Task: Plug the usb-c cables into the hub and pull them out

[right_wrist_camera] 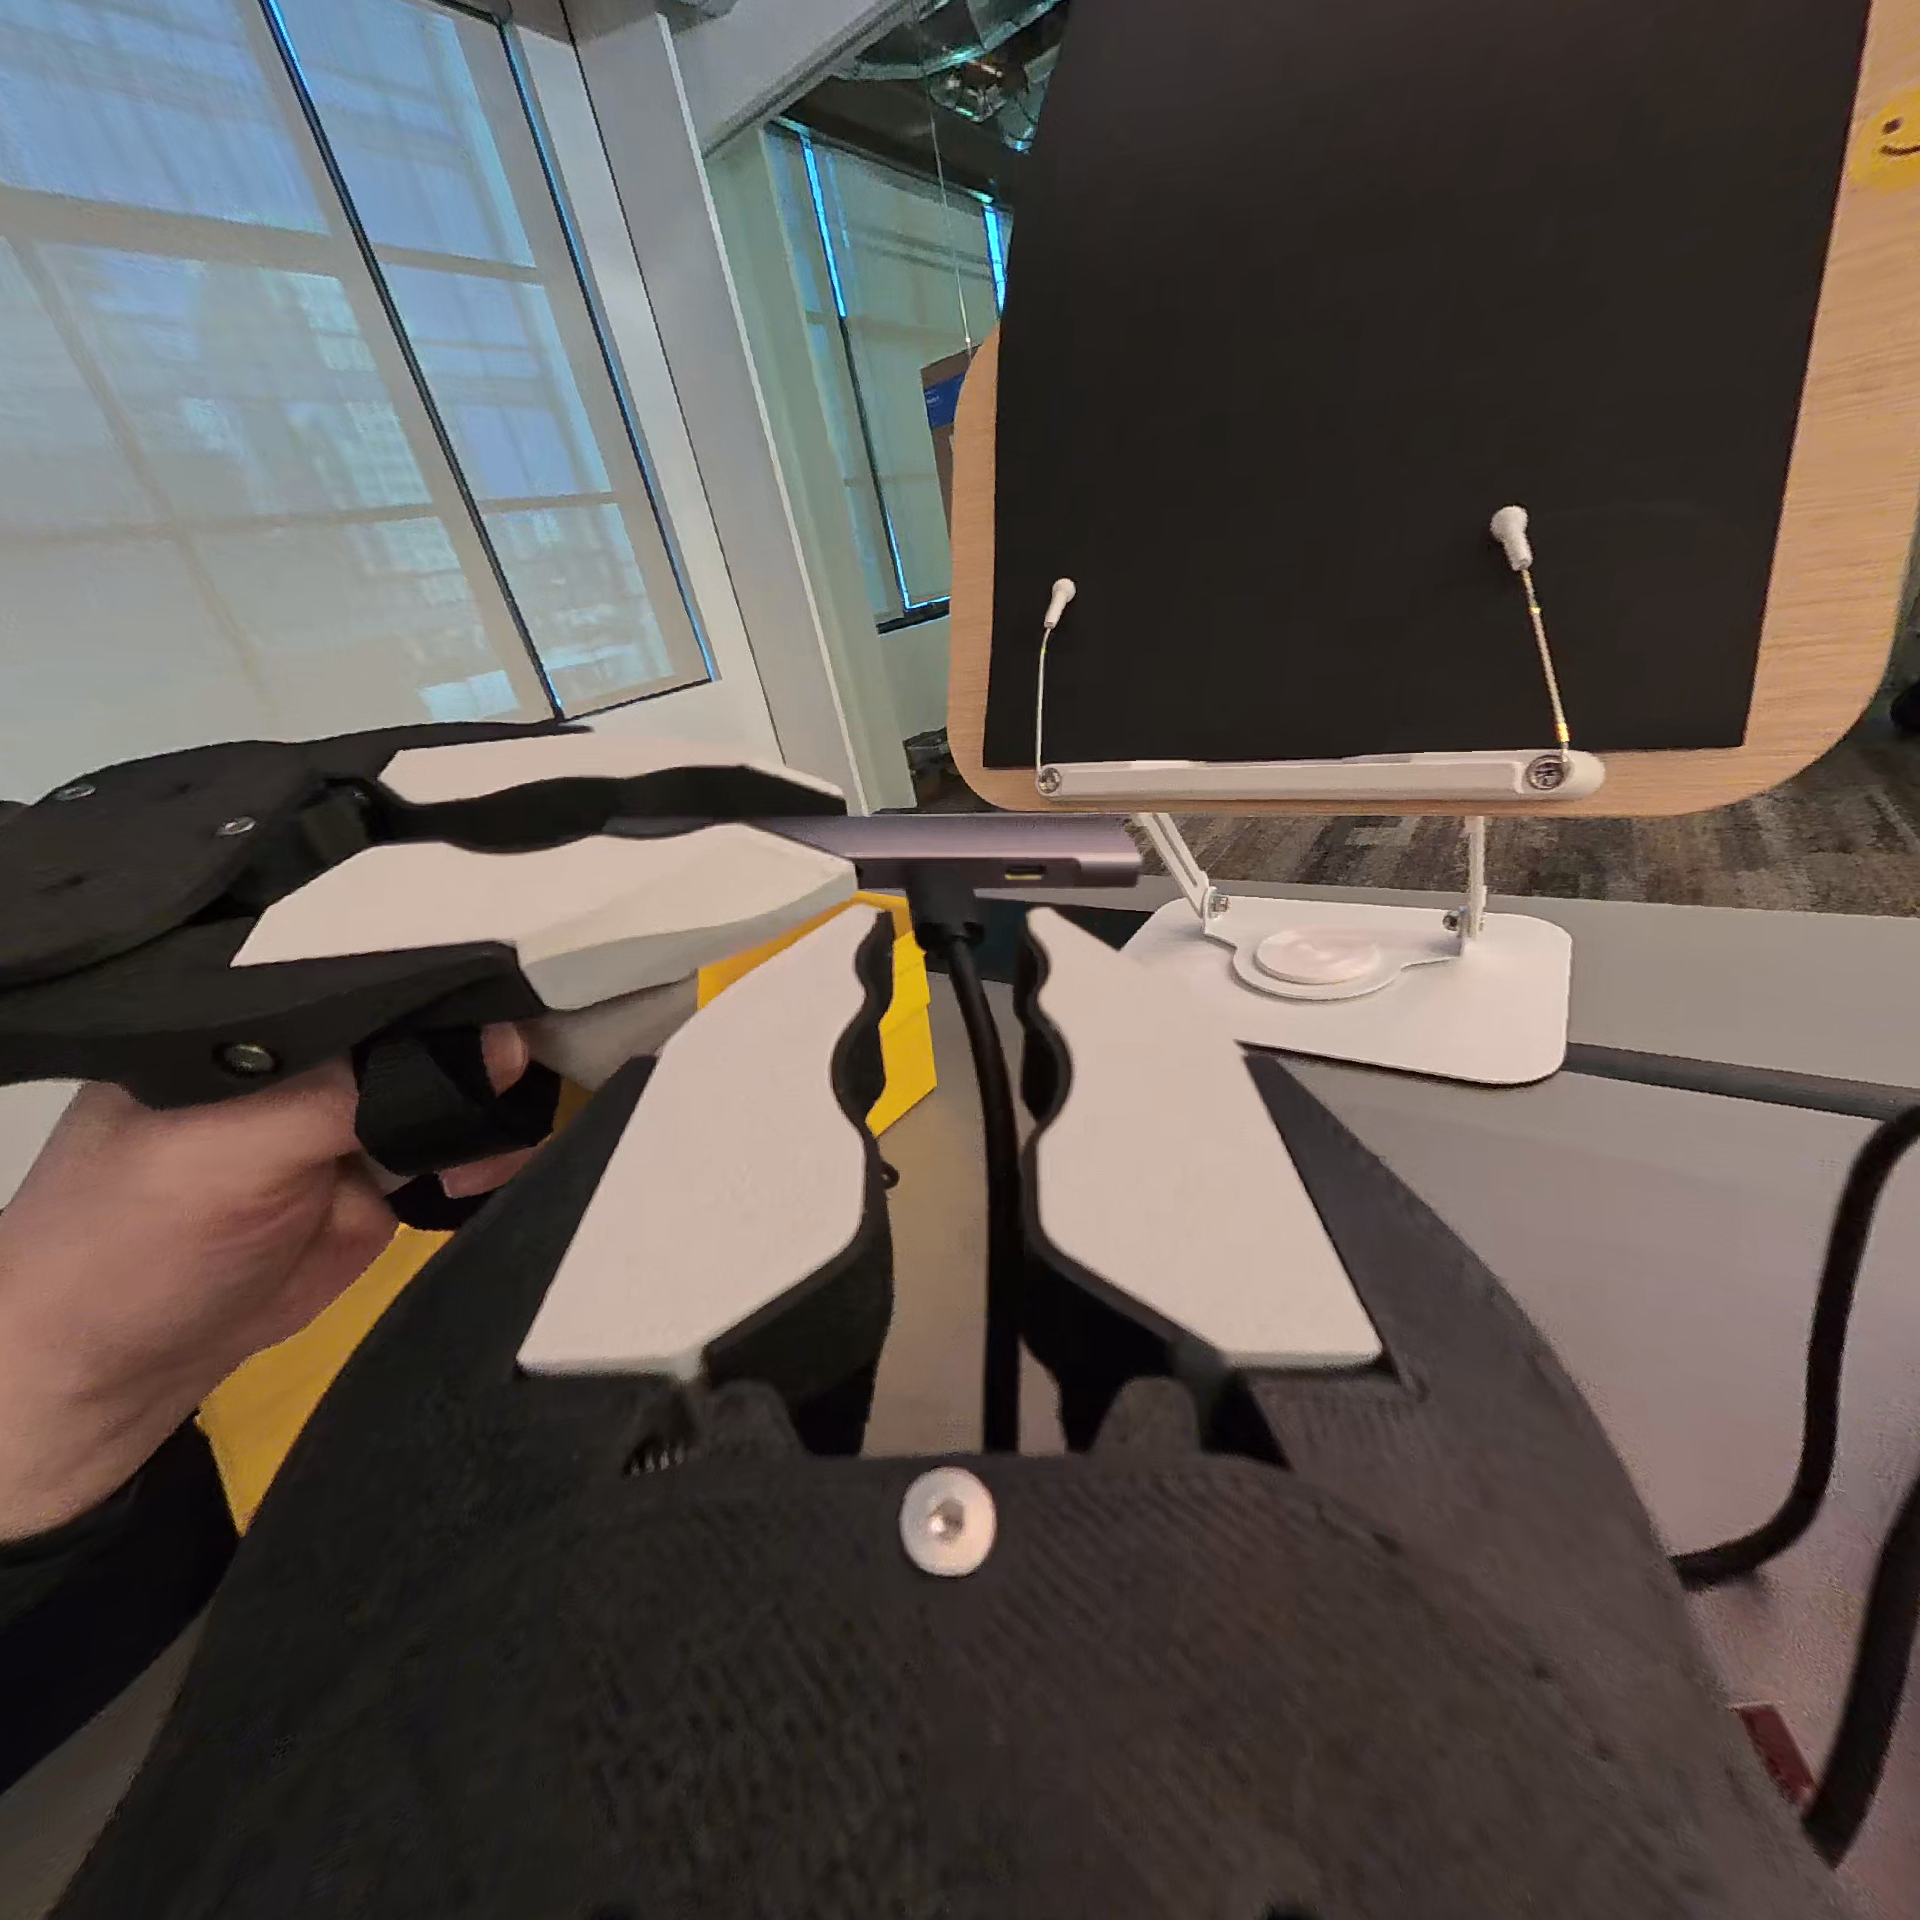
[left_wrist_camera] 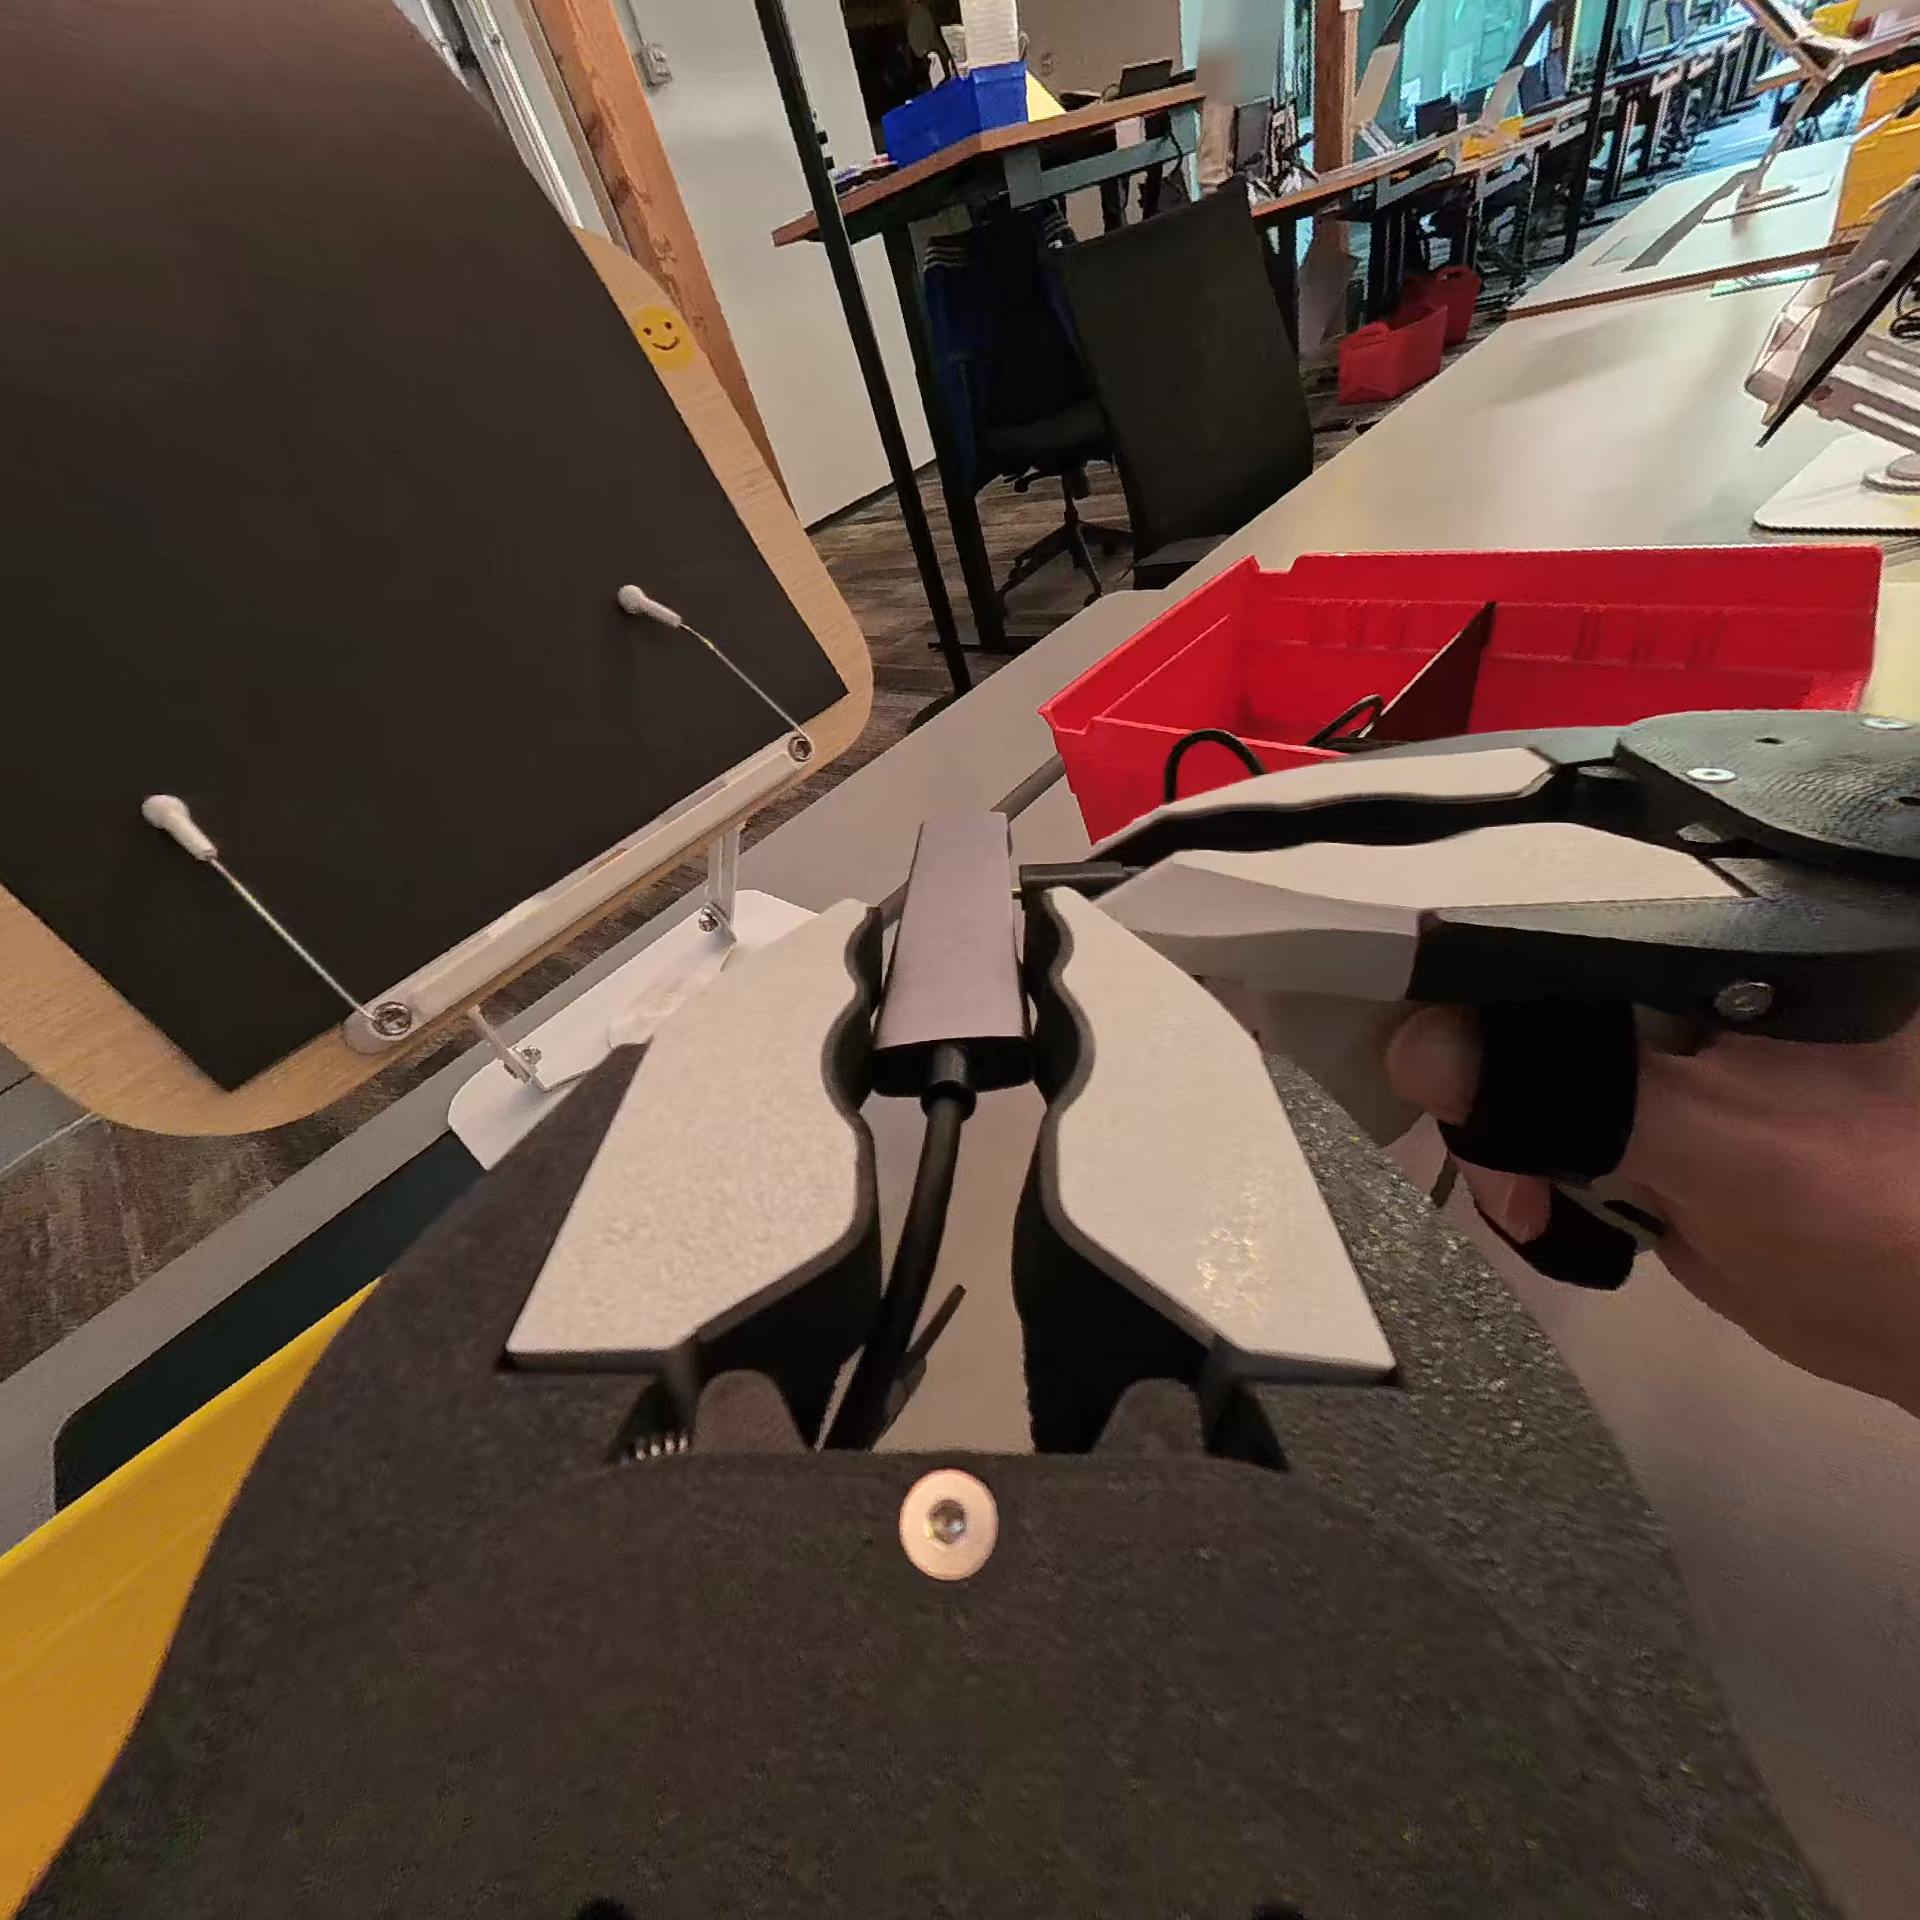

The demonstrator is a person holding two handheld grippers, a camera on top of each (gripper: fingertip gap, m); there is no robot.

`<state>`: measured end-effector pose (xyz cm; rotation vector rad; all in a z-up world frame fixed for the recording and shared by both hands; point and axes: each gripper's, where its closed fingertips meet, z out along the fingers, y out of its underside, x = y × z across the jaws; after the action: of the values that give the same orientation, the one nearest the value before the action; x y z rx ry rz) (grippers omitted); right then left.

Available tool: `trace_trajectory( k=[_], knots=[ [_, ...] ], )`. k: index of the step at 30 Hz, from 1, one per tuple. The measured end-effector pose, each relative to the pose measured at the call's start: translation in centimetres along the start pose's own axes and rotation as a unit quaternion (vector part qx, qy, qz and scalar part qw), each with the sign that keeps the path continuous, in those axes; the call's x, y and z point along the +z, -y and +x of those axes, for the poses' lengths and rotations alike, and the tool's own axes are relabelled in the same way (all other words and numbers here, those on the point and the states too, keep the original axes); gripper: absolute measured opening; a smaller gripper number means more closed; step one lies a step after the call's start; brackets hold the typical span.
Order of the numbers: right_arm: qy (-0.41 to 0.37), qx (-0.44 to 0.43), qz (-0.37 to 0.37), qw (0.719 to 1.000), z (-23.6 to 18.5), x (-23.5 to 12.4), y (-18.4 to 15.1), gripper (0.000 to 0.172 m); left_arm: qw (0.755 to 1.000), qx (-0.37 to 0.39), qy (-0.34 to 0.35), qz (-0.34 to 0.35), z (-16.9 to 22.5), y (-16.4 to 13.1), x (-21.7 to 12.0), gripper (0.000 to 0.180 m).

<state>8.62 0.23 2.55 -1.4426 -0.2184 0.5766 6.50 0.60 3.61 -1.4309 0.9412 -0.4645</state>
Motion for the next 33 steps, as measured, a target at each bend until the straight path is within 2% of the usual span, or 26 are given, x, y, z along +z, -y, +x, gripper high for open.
trace_trajectory(
  k=[3,13,16,18,22,26,30,33],
  knots=[
    [-0.002,-0.008,0.0,1.0,0.1,0.1,-0.1,0.016,1.0,0.001,-0.004,0.001,0.4,0.0,0.2,0.026],
    [0.001,0.002,-0.004,1.0,0.4,0.2,-0.3,0.014,1.0,-0.015,-0.01,0.004,0.6,-0.5,0.5,0.026],
    [-0.015,-0.025,0.003,1.0,0.7,0.0,-0.4,0.013,1.0,-0.005,0.007,0.005,0.7,-0.8,0.9,0.026],
    [-0.028,-0.044,0.013,0.999,1.1,-0.2,-0.6,0.013,0.999,-0.036,0.012,0.009,0.9,-1.2,1.2,0.028],
    [-0.053,-0.07,0.012,0.996,2.2,-0.6,-1.8,0.014,0.996,-0.08,0.013,0.032,1.1,-2.7,2.3,0.031],
    [-0.083,-0.113,-0.009,0.99,3.7,-0.7,-4.3,0.013,0.993,-0.109,0.032,0.032,1.3,-5.6,3.7,0.038],
    [-0.096,-0.112,-0.034,0.988,5.1,-0.8,-6.8,0.013,0.995,-0.087,0.036,0.019,1.8,-7.9,4.8,0.037],
    [-0.106,-0.112,-0.029,0.988,5.3,-1.0,-6.9,0.013,0.993,-0.092,0.033,0.062,2.1,-8.0,5.0,0.037]
  ],
)
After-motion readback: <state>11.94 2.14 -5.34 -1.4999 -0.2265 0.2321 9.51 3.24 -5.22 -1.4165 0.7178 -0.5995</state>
